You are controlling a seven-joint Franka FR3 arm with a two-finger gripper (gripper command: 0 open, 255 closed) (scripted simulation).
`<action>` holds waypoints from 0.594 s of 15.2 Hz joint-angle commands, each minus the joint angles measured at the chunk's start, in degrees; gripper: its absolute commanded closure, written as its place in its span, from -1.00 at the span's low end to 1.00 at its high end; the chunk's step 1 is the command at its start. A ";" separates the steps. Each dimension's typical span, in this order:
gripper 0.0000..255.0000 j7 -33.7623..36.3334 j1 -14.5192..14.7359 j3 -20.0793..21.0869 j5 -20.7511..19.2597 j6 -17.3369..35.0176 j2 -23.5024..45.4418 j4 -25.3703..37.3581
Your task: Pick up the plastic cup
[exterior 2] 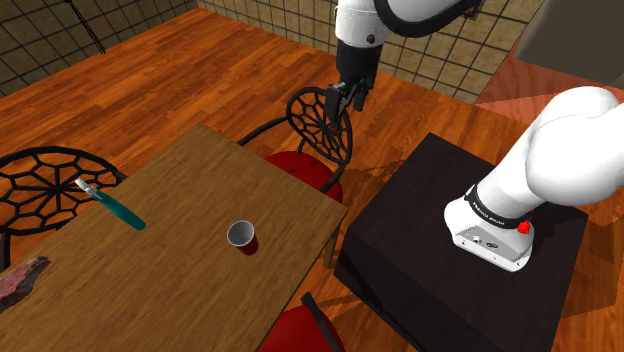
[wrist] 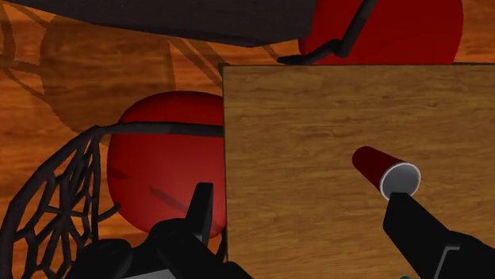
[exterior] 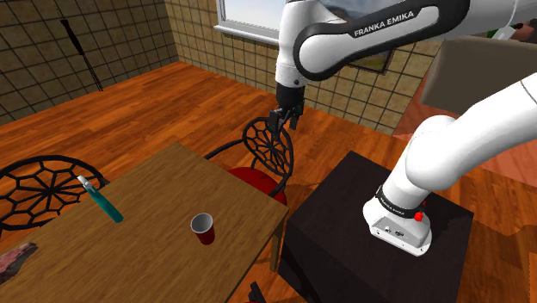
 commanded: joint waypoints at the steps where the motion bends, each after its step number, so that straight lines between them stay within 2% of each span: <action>1: -1.00 1.69 0.55 1.98 0.49 3.76 3.62 0.36; 5: -1.00 5.24 1.35 5.69 0.36 10.87 11.28 1.58; 9: -1.00 9.72 1.87 9.01 -1.76 17.49 19.88 4.04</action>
